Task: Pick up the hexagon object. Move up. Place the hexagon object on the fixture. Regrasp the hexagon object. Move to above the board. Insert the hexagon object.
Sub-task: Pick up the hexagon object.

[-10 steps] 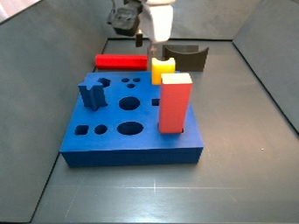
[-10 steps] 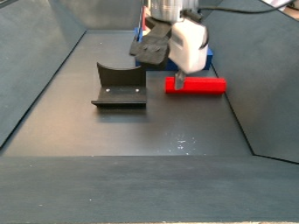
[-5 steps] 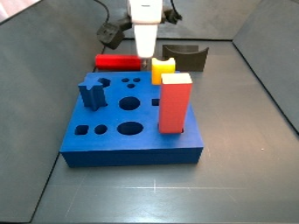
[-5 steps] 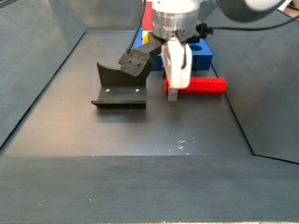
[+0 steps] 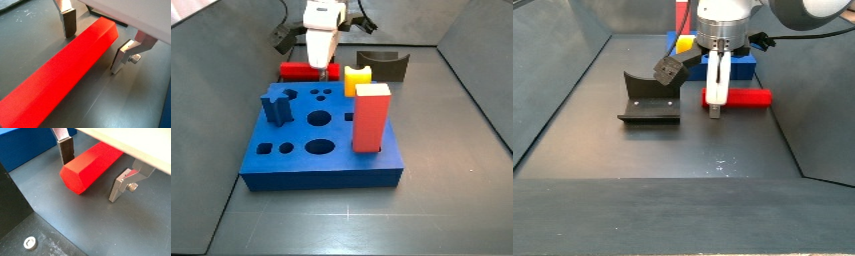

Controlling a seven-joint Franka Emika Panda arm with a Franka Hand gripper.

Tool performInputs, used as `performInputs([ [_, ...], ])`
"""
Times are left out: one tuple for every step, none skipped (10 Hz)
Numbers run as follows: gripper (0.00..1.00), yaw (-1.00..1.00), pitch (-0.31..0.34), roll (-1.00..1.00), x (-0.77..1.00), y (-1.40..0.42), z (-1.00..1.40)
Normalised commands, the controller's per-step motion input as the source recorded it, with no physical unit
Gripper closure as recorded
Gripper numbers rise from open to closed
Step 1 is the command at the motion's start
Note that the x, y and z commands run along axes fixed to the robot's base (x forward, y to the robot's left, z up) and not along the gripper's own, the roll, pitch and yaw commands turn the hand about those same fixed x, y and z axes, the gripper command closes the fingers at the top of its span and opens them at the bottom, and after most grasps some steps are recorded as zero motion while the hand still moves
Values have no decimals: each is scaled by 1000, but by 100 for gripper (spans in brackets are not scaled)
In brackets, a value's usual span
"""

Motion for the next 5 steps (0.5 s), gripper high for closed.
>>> performInputs([
  [0, 0, 0, 31, 0, 0, -6],
  [0, 0, 0, 0, 0, 0, 0],
  [100, 0, 0, 0, 0, 0, 0],
  [100, 0, 0, 0, 0, 0, 0],
  [100, 0, 0, 0, 0, 0, 0],
])
